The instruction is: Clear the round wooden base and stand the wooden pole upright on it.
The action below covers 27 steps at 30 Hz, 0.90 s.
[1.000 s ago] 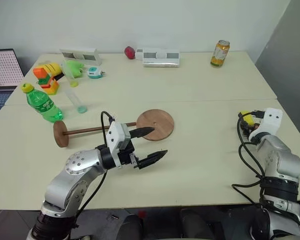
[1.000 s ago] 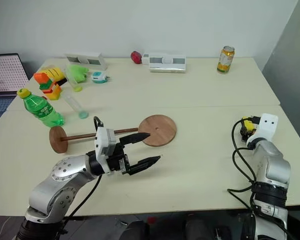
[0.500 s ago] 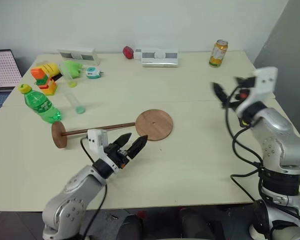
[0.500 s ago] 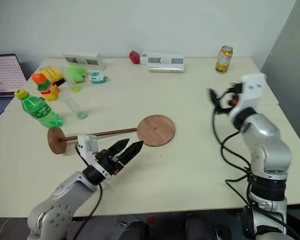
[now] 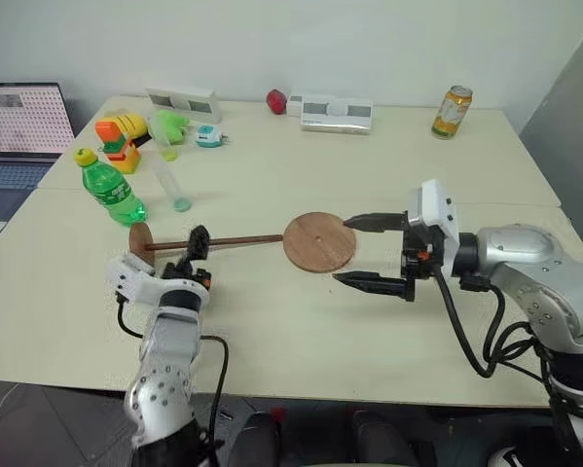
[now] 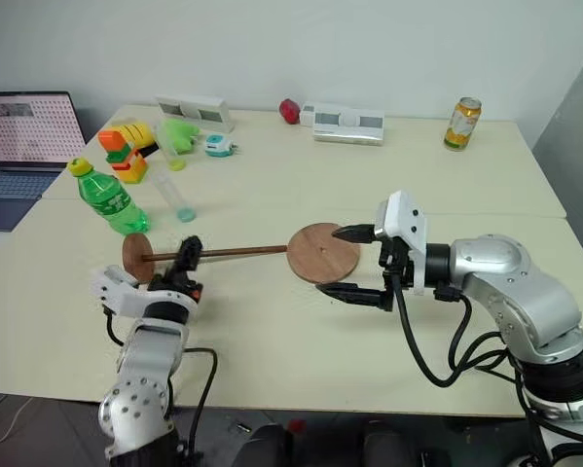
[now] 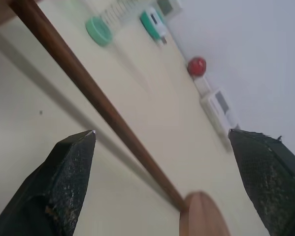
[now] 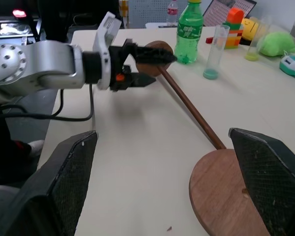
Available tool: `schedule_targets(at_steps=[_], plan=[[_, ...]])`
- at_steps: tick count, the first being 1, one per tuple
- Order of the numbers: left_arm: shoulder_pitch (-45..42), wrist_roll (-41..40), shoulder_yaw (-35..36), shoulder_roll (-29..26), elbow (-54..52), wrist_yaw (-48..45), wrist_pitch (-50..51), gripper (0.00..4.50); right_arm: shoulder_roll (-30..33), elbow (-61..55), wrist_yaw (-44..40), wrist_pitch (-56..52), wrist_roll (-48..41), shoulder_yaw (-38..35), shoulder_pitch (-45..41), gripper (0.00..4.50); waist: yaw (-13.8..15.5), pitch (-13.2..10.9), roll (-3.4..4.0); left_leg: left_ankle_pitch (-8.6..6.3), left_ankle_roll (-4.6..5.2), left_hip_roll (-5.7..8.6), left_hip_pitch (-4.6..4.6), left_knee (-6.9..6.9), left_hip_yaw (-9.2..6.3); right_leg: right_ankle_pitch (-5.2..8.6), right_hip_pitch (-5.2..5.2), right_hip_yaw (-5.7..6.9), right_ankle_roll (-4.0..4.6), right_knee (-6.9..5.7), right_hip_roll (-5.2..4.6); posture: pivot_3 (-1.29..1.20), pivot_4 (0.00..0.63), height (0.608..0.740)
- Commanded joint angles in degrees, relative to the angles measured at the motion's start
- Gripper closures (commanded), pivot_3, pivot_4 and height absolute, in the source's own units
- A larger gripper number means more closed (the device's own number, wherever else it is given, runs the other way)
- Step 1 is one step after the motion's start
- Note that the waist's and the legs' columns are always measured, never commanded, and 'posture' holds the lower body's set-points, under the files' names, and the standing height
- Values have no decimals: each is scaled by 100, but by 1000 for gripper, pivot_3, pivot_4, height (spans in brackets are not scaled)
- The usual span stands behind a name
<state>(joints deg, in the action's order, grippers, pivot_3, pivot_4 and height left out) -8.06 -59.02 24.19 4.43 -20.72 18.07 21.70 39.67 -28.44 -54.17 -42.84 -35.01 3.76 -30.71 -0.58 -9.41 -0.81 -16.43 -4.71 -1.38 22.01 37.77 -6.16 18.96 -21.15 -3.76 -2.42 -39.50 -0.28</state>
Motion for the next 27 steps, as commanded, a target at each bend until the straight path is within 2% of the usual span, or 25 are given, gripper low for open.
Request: schedule_targets(at_steps=[1,8,18,22,27], plan=[[-42,-68,95,351,319,-222,-498,0,11,-259,47,-193,-382,-208,-232,38,-11,0,0,-1,1,0,0,0,1,0,0,-1,0,2,0,0,150,740],[-261,-129,209,81,1006,-628,-788,0,-73,-502,541,-819,-1055,-438,-429,38,15,0,-1,-8,13,3,5,4,1,0,1,-1,0,6,-2,0,150,740],[-888,-288,468,2,2169,-1051,-826,0,-47,-600,876,-942,-1298,-472,-398,38,14,0,-1,-9,15,3,4,3,1,0,0,0,0,8,-1,0,150,740],[-1007,-229,568,0,2289,-1141,-947,0,-19,-583,947,-920,-1338,-491,-395,38,14,0,-1,-9,15,3,3,7,-1,0,2,2,-1,5,-1,0,150,740],[-1029,-316,634,29,2320,-1188,-903,864,-4,-568,1023,-908,-1393,-477,-413,0,12,0,-1,-8,14,2,4,6,-2,0,1,2,-1,6,-1,0,150,740]])
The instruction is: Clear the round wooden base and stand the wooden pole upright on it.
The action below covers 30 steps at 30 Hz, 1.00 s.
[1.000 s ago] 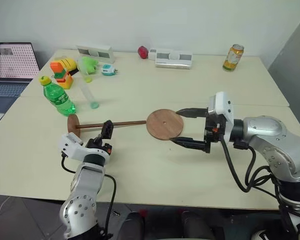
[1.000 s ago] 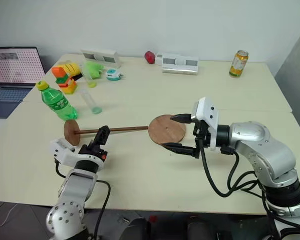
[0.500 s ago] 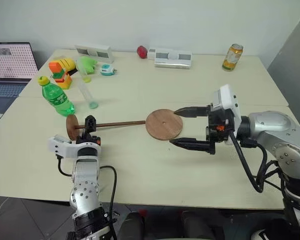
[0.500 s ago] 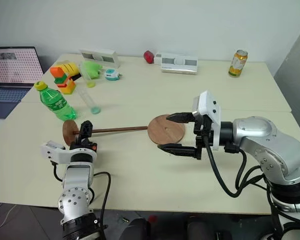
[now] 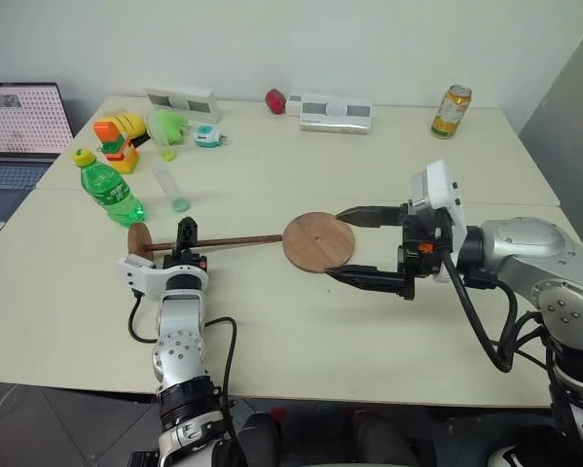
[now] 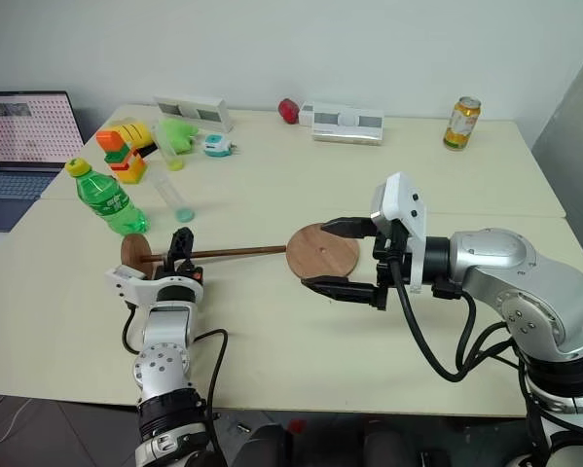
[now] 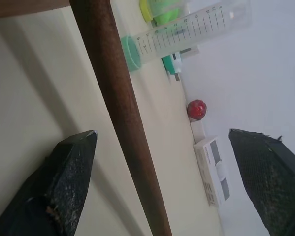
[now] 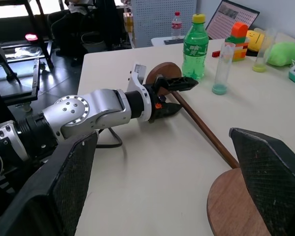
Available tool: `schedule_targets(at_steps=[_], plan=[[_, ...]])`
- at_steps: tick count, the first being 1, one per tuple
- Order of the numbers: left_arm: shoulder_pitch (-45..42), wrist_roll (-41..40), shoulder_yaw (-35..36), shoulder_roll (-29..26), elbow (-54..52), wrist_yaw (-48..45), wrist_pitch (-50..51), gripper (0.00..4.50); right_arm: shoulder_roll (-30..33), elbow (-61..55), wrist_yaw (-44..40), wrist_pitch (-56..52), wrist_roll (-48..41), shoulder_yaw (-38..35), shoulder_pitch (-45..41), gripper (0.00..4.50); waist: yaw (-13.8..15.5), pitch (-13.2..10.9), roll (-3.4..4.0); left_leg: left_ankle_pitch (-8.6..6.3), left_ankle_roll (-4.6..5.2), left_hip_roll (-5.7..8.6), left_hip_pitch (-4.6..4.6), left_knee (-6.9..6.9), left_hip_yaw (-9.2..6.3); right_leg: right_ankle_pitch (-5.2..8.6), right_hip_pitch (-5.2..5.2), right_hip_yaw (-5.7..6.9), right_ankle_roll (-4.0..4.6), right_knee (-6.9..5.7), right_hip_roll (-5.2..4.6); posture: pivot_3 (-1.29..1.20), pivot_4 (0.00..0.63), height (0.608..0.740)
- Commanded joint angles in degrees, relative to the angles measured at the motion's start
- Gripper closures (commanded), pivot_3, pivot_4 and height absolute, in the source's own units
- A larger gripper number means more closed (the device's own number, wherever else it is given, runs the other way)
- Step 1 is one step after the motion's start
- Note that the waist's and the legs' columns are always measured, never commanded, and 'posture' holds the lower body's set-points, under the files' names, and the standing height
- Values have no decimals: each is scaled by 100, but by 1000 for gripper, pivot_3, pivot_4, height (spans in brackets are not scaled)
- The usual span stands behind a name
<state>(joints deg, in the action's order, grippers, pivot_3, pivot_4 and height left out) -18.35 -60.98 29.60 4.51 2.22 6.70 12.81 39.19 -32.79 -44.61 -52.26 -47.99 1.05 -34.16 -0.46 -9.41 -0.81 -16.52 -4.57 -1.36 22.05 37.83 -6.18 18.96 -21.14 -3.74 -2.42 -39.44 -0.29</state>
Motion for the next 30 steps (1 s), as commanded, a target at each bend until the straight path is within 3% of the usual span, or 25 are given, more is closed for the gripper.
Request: schedule_targets(at_steps=[1,9,16,26,30], plan=[[-1,-120,111,23,24,-39,-27,1090,40,-118,98,23,-122,-223,-84,0,0,0,0,0,0,0,0,0,0,0,0,0,0,0,0,0,150,740],[-31,-123,169,31,29,-13,-112,2585,48,-49,204,11,-200,-261,-71,0,-1,0,0,0,0,0,1,-1,1,0,-1,-1,0,3,0,0,150,740],[-17,-152,242,88,-12,51,-195,4187,63,43,219,28,-204,-246,-124,0,0,0,-1,0,0,-1,3,-1,0,0,-1,0,0,4,0,0,150,740],[132,-504,295,-300,-887,481,137,4211,-168,34,488,-51,-553,-423,-288,0,-46,-3,-5,0,0,-6,3,-2,-1,0,-3,0,0,3,3,0,150,740],[-32,-486,94,-1037,-1720,752,620,4211,-410,-94,934,-144,-1010,-673,-332,0,-57,-8,-14,0,0,-10,6,-2,-5,0,-6,2,0,0,7,0,150,740]])
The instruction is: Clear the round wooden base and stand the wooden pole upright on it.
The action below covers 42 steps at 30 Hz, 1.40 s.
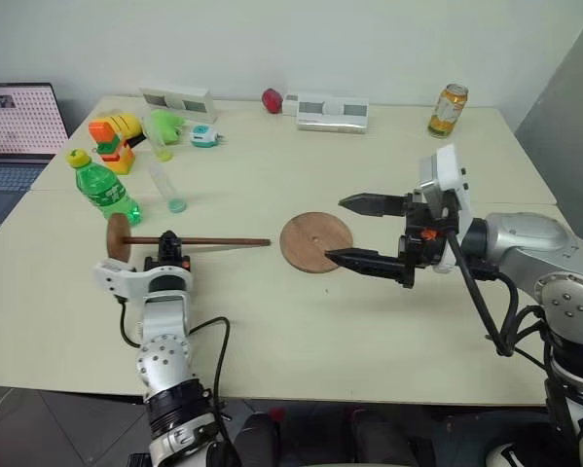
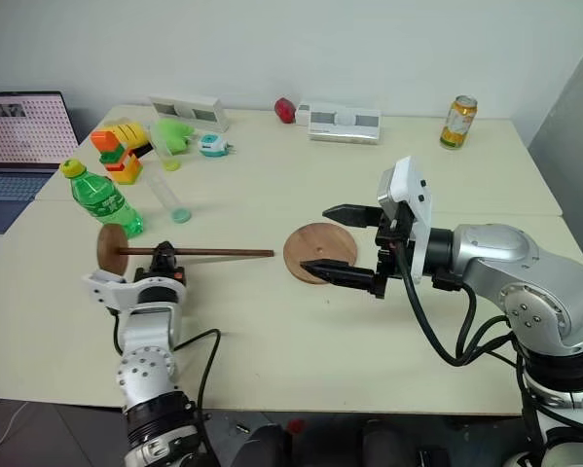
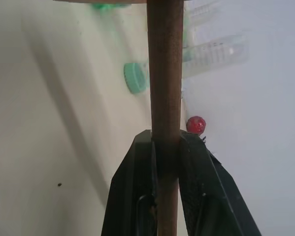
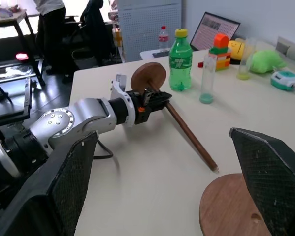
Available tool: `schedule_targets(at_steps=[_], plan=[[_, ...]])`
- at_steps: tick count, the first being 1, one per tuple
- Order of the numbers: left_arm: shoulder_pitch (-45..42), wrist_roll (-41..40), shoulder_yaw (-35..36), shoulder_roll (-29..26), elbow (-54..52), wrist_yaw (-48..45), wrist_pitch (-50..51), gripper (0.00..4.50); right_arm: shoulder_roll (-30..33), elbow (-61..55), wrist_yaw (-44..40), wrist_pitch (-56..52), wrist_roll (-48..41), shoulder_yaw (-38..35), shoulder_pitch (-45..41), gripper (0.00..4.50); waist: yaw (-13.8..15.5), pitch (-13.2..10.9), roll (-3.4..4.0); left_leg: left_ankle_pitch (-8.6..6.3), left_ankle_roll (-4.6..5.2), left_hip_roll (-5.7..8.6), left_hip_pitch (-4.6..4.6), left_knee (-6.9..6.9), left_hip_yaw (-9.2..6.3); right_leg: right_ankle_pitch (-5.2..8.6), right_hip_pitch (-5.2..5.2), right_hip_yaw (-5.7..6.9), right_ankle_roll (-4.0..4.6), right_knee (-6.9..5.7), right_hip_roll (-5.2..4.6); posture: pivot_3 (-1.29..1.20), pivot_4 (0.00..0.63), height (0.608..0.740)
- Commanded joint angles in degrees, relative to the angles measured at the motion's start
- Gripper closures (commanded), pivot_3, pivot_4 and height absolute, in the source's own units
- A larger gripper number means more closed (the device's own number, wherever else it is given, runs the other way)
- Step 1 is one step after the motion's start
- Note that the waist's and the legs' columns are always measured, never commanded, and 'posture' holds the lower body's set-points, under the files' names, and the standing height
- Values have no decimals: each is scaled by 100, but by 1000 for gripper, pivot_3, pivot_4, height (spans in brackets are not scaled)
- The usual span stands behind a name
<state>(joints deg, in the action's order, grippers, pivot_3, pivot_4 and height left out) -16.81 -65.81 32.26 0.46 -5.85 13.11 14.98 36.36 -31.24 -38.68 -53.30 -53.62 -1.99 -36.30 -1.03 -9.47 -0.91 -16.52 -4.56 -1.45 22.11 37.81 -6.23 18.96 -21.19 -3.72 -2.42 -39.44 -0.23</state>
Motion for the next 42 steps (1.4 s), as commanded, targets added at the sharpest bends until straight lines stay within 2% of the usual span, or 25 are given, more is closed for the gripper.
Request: schedule_targets(at_steps=[1,5,7,10,13,16,19,23,26,33,42], plan=[[-264,83,-307,-899,-1092,94,591,4211,-167,-278,480,-67,-556,-440,-94,0,-1,-9,-16,0,0,0,1,0,-1,0,0,1,0,0,0,0,150,740],[-949,589,-1218,-2116,-1530,-415,1424,4211,-278,-549,1191,-77,-936,-786,175,0,61,-18,-33,10,-19,6,37,11,-17,0,-20,17,0,-2,-6,0,150,740],[-1477,849,-1701,-2390,-1390,-755,1650,4211,-381,-714,1567,-3,-1040,-862,248,0,102,-19,-33,12,-21,10,44,12,-20,0,-21,22,0,3,-7,0,150,740],[-2023,1126,-2085,-2487,-1056,-1099,1816,4211,-431,-888,1898,77,-1055,-828,280,0,83,-19,-32,12,-21,22,43,10,-10,-2,-20,14,-4,10,-18,0,150,740],[-2973,1503,-2912,-2344,-31,-2372,1981,4211,-282,-1419,2082,218,-463,-569,1024,0,63,-19,-32,12,-21,17,44,5,-14,-2,-23,20,-4,11,-11,0,150,740],[-3413,1986,-3430,-2324,811,-3616,1819,4211,-170,-1680,2265,380,220,-267,1675,0,46,-22,-27,12,-21,12,52,-1,-14,-1,-30,21,-3,15,-1,0,150,740],[-3595,2557,-3765,-2311,1450,-4545,1429,4211,-352,-1902,2456,573,497,-122,2143,0,-60,-23,-25,12,-22,13,54,-3,-5,-2,-32,14,-3,25,-2,0,150,740],[-3786,3310,-4037,-2250,2153,-5373,714,4211,-634,-2148,2835,706,824,53,2471,0,-153,-28,-17,13,-22,7,56,-4,-3,-2,-46,8,-3,10,3,0,150,740],[-3952,3594,-3941,-2194,2453,-5706,322,4211,-787,-2291,3035,748,990,114,2668,0,-144,-28,-17,13,-22,4,60,-1,-7,-1,-51,10,-3,1,7,0,150,740],[-4106,3710,-3499,-2248,2659,-5928,367,4211,-874,-2415,3136,760,1118,154,2819,0,-138,-28,-17,12,-21,6,66,5,-6,-1,-55,8,-3,-1,4,0,150,740],[-3462,3951,-3469,-2119,2250,-5890,447,4211,-453,-2212,2845,654,1251,142,2905,0,-116,-28,-17,12,-21,5,67,10,-11,-1,-55,12,-3,-5,4,0,150,740]])
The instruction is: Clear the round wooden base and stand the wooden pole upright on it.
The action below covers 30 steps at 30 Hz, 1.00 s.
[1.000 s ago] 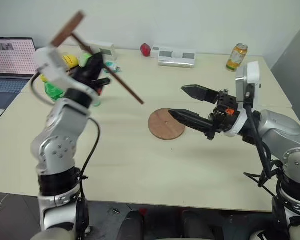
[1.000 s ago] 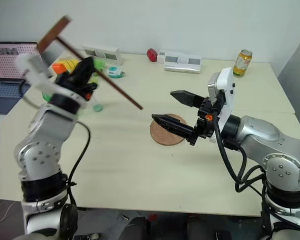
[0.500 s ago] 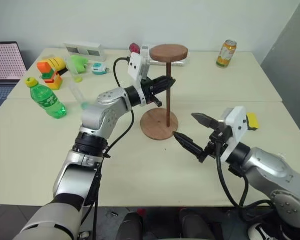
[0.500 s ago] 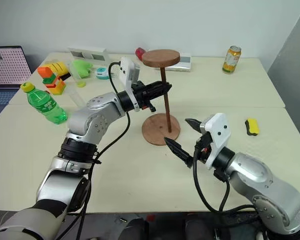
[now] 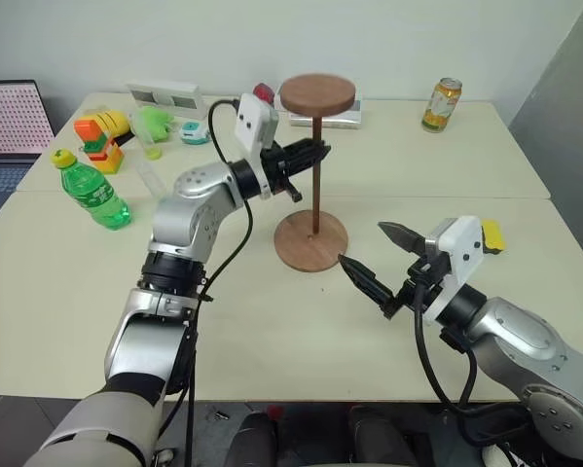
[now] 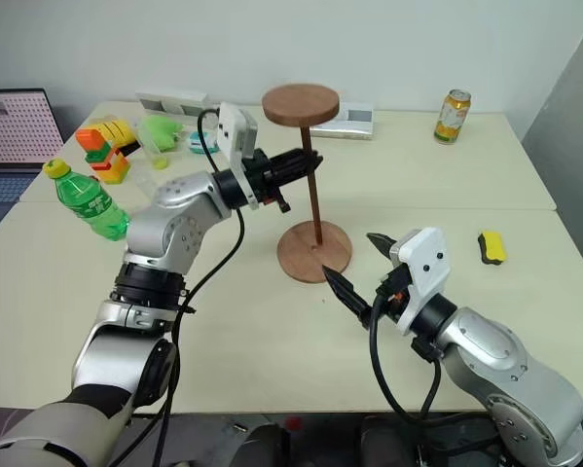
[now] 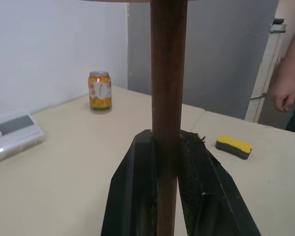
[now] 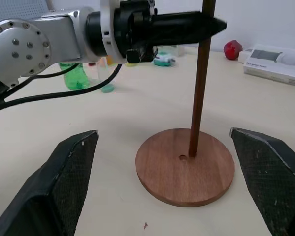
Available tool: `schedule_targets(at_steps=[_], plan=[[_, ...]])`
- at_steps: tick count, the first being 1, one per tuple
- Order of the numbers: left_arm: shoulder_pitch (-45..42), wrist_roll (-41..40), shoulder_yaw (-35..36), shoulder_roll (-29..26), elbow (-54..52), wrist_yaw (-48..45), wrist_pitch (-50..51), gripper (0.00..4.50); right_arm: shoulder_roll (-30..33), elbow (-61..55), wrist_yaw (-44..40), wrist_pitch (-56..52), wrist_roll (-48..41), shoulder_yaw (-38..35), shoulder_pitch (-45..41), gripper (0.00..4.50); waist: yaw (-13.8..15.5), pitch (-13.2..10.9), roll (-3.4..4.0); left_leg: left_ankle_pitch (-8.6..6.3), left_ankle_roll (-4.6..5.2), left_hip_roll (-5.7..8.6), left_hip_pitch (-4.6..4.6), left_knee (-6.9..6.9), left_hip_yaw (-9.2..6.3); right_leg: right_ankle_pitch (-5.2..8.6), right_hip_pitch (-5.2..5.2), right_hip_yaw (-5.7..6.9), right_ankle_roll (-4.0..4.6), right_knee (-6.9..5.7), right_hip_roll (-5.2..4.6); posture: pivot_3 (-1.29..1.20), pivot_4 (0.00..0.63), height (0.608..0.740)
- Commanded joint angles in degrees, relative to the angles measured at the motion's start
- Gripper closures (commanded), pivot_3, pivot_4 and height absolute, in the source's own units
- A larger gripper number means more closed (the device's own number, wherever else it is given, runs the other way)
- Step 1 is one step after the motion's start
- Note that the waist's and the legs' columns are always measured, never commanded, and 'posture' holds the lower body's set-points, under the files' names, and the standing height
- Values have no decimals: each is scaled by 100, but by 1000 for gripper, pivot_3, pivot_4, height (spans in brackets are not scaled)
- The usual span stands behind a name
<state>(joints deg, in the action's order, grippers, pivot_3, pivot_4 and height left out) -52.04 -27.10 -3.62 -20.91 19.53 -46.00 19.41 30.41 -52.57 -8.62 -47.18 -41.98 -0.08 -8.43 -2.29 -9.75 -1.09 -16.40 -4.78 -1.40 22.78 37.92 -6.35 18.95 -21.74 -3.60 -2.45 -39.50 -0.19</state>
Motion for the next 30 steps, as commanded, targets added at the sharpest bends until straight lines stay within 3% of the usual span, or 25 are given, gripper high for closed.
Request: schedule_targets(at_steps=[1,10,30], plan=[[91,96,131,29,-308,28,10,4211,176,-61,-198,52,118,-37,172,0,21,1,1,0,0,1,-2,0,1,0,1,-2,0,-1,0,0,150,740],[170,231,218,77,-332,10,45,4211,210,223,-526,353,477,-38,949,0,40,1,0,-1,1,2,-4,3,5,0,3,-4,0,-7,-1,0,150,740],[365,356,267,-91,-675,-53,332,4211,21,258,-625,419,646,-192,1018,0,39,1,0,0,0,2,-18,8,9,0,4,-11,0,-33,1,0,150,740]])
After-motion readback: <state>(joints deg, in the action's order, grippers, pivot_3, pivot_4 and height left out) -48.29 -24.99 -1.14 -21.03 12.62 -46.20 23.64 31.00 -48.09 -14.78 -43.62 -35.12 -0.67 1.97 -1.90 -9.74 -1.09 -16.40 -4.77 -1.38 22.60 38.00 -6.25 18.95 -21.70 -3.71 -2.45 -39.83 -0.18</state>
